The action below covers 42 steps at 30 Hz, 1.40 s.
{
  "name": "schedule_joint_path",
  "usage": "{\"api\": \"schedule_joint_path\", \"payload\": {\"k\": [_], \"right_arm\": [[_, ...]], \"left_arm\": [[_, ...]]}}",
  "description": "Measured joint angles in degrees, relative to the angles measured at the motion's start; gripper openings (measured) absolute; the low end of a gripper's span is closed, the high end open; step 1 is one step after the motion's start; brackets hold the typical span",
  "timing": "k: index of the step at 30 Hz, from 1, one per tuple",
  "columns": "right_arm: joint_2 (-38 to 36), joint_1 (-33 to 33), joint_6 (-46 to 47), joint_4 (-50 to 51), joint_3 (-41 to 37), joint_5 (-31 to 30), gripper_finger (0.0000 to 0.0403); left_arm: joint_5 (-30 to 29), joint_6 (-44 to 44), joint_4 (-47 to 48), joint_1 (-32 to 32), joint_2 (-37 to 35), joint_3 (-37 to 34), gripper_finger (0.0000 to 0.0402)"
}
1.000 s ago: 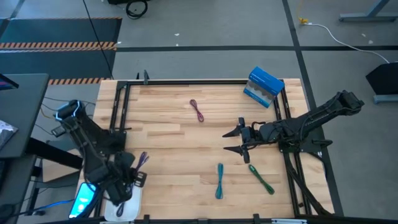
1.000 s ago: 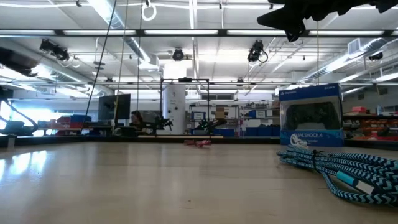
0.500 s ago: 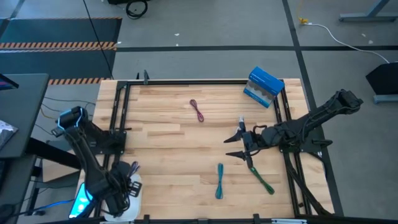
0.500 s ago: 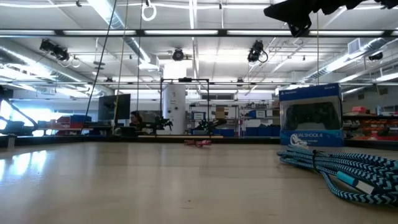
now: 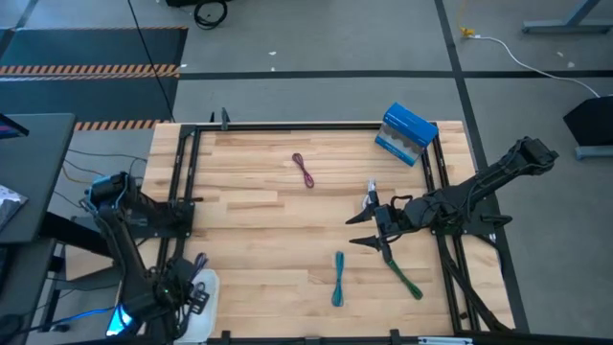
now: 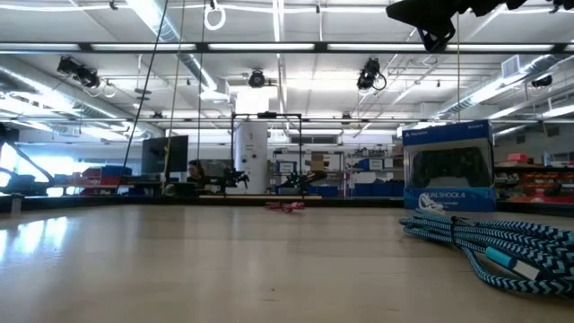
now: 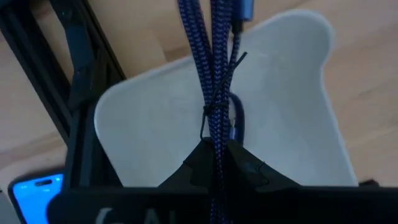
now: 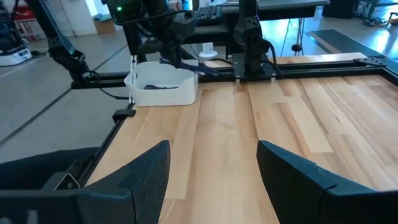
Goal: Pick and place USB-C Cables
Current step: Put the dark blue charger cable into the white bin
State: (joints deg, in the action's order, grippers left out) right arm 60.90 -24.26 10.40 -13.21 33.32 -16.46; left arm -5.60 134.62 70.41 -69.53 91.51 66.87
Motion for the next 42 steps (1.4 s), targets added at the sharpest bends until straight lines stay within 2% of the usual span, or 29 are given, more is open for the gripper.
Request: {"api": "schedule_joint_path", "payload": {"k": [7, 26, 42], "right_arm": [[0.0, -0.01, 0.01, 0.02, 0.0, 0.01, 0.0248], [0.0, -0.01, 0.19, 0.46, 0.02, -0.01, 0.0248], [0.0, 0.77, -1.63, -0.94, 0.02, 0.0, 0.0248]], "left_arm": [[1.39, 0.37, -6.22, -1.12, 1.89, 0.1, 0.0027], [0.96, -0.21, -8.54, -0.51, 2.44, 2.15, 0.0028], [1.39, -0.95, -8.96, 0.84, 2.55, 2.12, 0.0097]]}}
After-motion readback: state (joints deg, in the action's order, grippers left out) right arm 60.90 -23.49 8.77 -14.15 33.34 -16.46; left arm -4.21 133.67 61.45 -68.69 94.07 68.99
